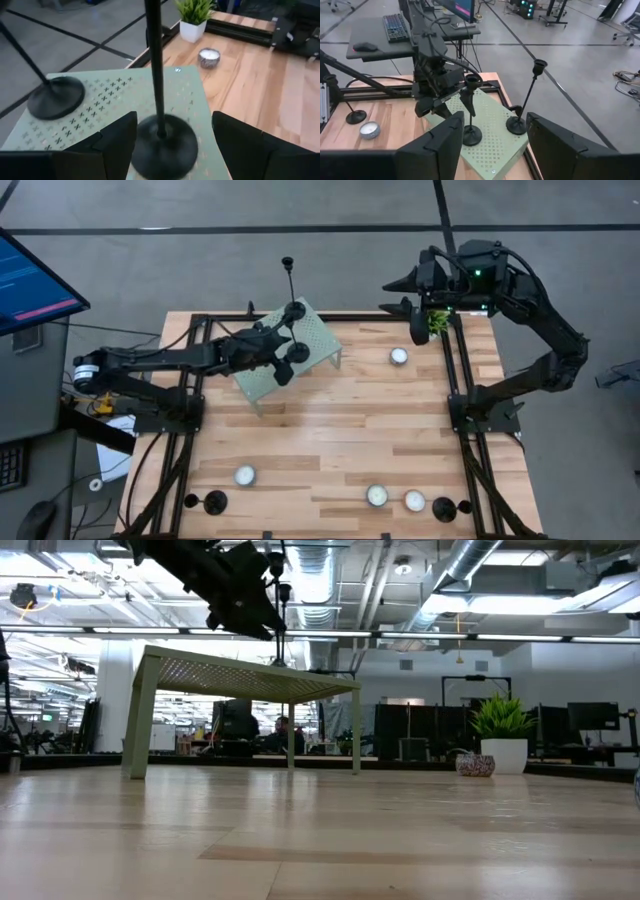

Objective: Pick & Place candle stick holders
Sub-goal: Align the black candle holder with the other black candle holder on the shelf

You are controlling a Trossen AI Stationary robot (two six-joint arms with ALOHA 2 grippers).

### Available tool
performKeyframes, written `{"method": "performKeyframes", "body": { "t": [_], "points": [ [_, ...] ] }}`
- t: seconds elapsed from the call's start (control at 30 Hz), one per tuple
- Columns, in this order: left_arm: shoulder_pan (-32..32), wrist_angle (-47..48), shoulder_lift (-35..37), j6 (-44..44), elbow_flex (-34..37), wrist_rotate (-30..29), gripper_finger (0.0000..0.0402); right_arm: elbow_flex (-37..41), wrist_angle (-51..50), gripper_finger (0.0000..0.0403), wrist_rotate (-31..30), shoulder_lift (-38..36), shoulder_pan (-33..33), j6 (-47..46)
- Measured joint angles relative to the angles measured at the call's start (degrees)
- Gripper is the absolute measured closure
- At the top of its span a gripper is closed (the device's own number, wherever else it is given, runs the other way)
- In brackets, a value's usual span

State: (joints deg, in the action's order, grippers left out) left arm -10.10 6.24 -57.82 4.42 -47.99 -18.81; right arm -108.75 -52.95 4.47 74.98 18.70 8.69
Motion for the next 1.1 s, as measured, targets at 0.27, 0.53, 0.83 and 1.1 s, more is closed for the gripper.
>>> {"method": "performKeyframes", "body": {
  "t": [0.27, 0.53, 0.83, 1.1],
  "points": [
    [0.0, -5.2, 0.5, -3.7, -0.1, -1.3, 0.0185, 0.0, 0.0, 0.0205, 0.0, 0.0, 0.0, 0.1],
    [-0.2, -6.8, 0.1, -4.4, -0.1, -1.3, 0.0236, 0.0, 0.0, 0.0214, 0.0, 0.0, 0.0, 0.2],
    [-1.6, -9.3, 0.0, -5.9, -0.1, -1.3, 0.0362, 0.0, 0.0, 0.0226, 0.0, 0.0, 0.0, 0.2],
    [-1.6, -16.1, -0.8, -7.2, -0.1, -5.3, 0.0389, 0.0, -0.4, 0.0238, 0.0, 0.0, 0.0, 0.0]
  ]
}}
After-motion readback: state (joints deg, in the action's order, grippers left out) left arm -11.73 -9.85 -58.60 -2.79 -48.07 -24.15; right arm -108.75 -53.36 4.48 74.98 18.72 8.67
